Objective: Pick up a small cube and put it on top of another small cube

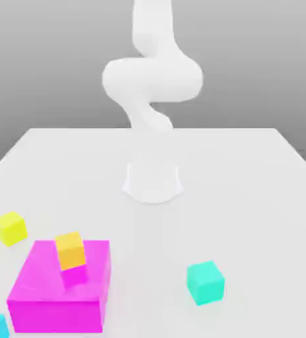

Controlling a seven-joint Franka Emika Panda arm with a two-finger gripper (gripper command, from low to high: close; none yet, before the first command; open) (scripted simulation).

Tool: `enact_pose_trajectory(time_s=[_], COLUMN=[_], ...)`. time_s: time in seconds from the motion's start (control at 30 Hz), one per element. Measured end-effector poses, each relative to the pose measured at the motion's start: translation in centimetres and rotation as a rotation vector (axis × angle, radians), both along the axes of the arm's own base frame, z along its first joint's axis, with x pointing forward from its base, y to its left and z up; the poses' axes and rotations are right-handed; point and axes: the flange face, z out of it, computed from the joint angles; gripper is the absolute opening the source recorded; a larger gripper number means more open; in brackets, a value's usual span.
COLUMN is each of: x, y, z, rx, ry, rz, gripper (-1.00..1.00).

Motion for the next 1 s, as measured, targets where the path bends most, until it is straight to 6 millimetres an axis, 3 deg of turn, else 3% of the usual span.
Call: enact_pose_trajectory(time_s=[0.1, 0.2, 0.4, 0.6, 0.77, 0.9, 1.0], x=[2.5, 3.8, 3.1, -1.7, -8.6, -14.4, -15.6], y=[-4.4, -8.9, -18.1, -25.8, -30.6, -32.0, -31.9], z=[-5.0, -10.0, -20.5, -30.9, -39.2, -45.3, -49.0], rx=[0.087, 0.170, 0.339, 0.510, 0.659, 0.775, 0.806], ry=[0.069, 0.126, 0.219, 0.287, 0.323, 0.347, 0.359], rz=[-0.207, -0.410, -0.825, -1.250, -1.627, -1.917, -1.992], gripper=[0.00, 0.00, 0.00, 0.00, 0.00, 0.00, 0.00])
